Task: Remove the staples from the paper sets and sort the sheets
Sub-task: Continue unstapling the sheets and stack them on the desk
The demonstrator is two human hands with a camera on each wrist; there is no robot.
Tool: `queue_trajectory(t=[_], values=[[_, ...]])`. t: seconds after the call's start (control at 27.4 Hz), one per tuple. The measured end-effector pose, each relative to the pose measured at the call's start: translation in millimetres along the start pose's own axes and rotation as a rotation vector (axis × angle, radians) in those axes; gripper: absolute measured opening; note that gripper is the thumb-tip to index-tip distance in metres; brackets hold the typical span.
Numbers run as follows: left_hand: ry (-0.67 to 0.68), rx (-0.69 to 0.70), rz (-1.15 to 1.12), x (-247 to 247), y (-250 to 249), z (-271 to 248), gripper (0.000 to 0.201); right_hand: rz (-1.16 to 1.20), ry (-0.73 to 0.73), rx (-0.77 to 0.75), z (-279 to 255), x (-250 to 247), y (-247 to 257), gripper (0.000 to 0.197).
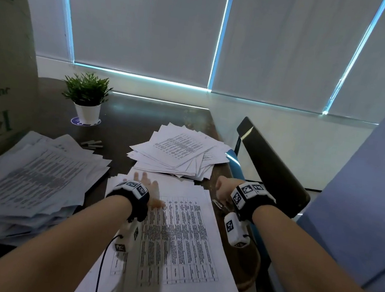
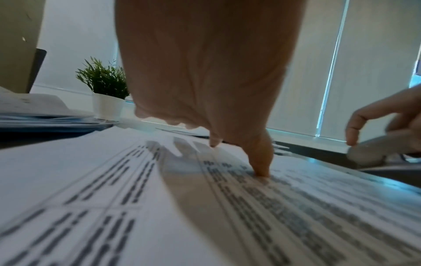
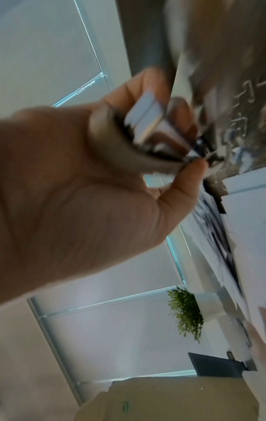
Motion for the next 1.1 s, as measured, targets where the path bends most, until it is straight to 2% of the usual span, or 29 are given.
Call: queue_trajectory(t=[0.11, 0.15, 0.22, 0.26, 0.29, 0.37, 0.44, 0.55, 0.62, 0.69, 0.84, 1.1], values=[[-0.004, 0.069, -0.031, 1, -12, -4, 0.076, -0.046, 0.031, -0.035, 10, -10, 4, 0.019], [-0.021, 0.071, -0.024, 2, -14, -9, 0.077, -0.048, 0.029, -0.033, 27, -5, 1, 0.016], [0.005, 0.073, 0.031, 4, -14, -14, 0.107, -0.057, -0.012, -0.025, 31, -4, -2, 0.032], [0.026, 0.081, 0.052, 7, -13, -15, 0.123, 0.012, -0.053, -0.027, 35, -3, -2, 0.034], [0.035, 0.081, 0.061, 8, -10, -17, 0.132, 0.056, -0.085, -0.048, 17, -11, 4, 0.031], [0.032, 0.066, 0.056, 8, -7, -19, 0.138, 0.177, -0.171, -0.091, -6, -27, 16, 0.025], [0.027, 0.058, 0.044, 9, -6, -23, 0.140, 0.406, -0.187, -0.136, -18, -36, 25, 0.027], [0.040, 0.060, 0.037, 9, -6, -22, 0.141, 0.621, -0.046, -0.245, -32, -30, 47, 0.039], [0.043, 0.063, 0.040, 8, -5, -23, 0.141, 0.611, 0.030, -0.333, -40, -21, 66, 0.046], [0.036, 0.061, 0.048, 10, -6, -23, 0.138, 0.546, 0.041, -0.394, -39, -10, 82, 0.050], [0.039, 0.051, 0.058, 11, -5, -22, 0.136, 0.431, -0.020, -0.473, -34, 3, 99, 0.050], [0.030, 0.042, 0.068, 13, -5, -20, 0.135, 0.468, -0.075, -0.493, -27, 12, 114, 0.043]])
Point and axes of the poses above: each hand's wrist, its own z-axis towards the middle knuckle, its own x-axis out of the palm, y = z × x, the point moved 4 cm from there along z, towards the middle knuckle, and after that the axes turned 4 degrees about x, right-handed, at the moved point
